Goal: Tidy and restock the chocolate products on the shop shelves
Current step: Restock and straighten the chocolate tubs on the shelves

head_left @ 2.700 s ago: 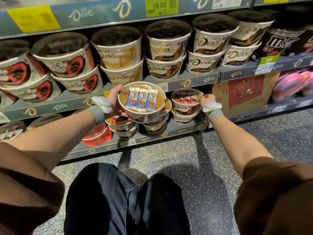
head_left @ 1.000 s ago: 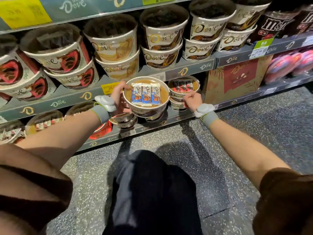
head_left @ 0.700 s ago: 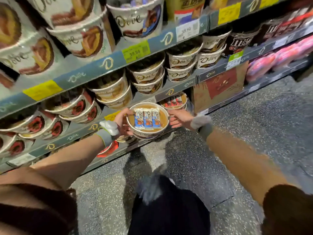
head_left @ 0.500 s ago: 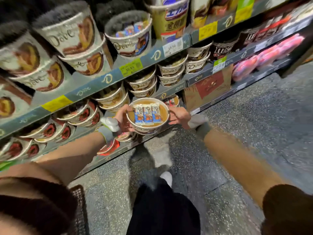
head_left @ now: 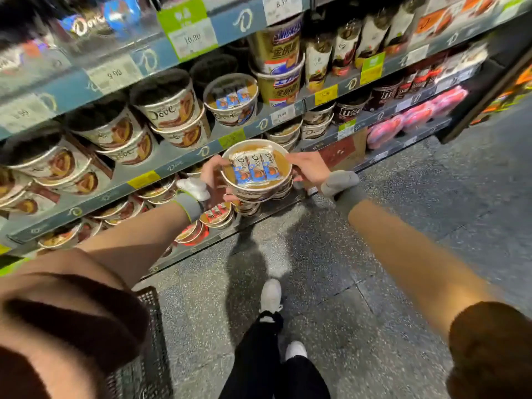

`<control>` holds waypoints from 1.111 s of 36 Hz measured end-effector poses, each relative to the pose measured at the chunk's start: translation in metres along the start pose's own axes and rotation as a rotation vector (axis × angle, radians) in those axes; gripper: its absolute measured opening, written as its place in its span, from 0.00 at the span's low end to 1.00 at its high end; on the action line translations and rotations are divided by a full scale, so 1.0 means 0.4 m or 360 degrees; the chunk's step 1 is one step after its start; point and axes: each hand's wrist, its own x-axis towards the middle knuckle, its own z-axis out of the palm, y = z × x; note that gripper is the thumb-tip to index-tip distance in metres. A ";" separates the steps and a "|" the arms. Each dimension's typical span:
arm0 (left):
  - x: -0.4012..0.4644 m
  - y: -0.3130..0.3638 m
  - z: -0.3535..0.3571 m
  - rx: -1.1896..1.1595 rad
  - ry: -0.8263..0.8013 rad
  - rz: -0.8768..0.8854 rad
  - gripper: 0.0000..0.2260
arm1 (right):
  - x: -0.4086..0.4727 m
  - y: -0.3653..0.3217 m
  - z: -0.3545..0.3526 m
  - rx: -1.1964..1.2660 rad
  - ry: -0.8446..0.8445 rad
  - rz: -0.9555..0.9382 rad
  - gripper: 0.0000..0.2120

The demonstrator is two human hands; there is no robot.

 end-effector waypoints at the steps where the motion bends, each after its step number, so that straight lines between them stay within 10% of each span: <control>1: -0.007 0.015 -0.001 -0.0028 -0.0037 -0.0011 0.10 | -0.008 -0.024 -0.006 -0.0038 0.0018 -0.0042 0.16; 16: -0.015 0.181 -0.004 -0.0085 -0.0070 -0.0098 0.10 | 0.058 -0.226 -0.001 -0.0909 -0.0158 -0.0168 0.14; 20: 0.005 0.204 -0.012 -0.0062 -0.0091 -0.0085 0.25 | 0.102 -0.253 -0.008 -0.1011 -0.0138 -0.0230 0.13; 40: 0.108 0.318 0.088 -0.0402 0.0339 0.0248 0.13 | 0.283 -0.373 -0.087 -0.0711 -0.0006 -0.0612 0.20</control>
